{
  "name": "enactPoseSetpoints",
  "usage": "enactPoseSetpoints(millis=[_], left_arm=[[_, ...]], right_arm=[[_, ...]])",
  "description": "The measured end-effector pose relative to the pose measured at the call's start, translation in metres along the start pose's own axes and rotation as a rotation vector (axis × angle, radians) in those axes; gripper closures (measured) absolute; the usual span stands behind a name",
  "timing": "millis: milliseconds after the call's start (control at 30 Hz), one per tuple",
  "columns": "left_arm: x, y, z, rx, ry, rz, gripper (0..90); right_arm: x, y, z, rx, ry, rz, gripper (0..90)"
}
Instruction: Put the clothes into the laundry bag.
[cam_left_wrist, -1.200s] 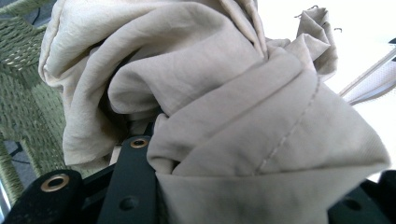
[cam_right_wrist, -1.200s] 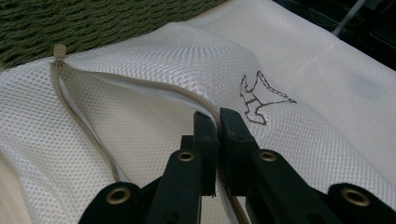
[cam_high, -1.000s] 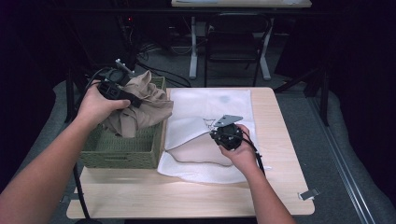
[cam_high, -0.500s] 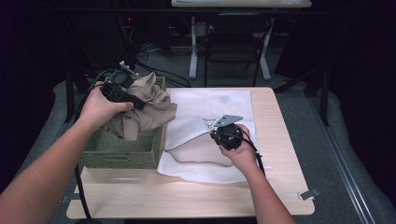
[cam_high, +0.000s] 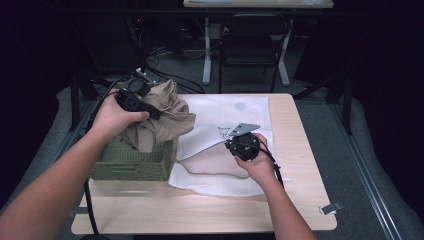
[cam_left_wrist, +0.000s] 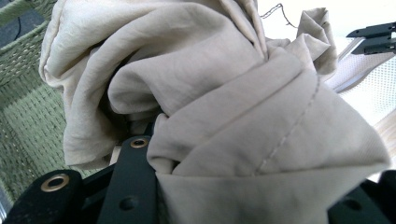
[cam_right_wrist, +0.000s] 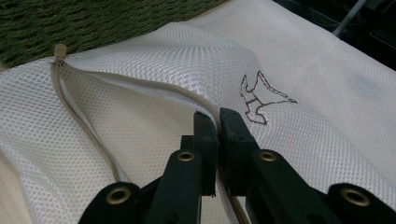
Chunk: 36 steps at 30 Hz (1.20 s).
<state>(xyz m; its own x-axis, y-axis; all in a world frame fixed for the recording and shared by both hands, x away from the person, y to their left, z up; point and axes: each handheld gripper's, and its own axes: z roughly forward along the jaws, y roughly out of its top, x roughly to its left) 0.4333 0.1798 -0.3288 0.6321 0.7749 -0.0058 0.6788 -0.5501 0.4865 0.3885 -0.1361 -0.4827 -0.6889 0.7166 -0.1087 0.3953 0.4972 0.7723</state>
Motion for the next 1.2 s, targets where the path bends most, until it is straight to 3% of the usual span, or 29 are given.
enactPoseSetpoints(millis=[1200], left_arm=[[-0.028,-0.006,0.013,-0.010,-0.049,0.063,60.7]], right_arm=[[0.000,0.000,0.000,-0.002,-0.002,-0.004,86.0]])
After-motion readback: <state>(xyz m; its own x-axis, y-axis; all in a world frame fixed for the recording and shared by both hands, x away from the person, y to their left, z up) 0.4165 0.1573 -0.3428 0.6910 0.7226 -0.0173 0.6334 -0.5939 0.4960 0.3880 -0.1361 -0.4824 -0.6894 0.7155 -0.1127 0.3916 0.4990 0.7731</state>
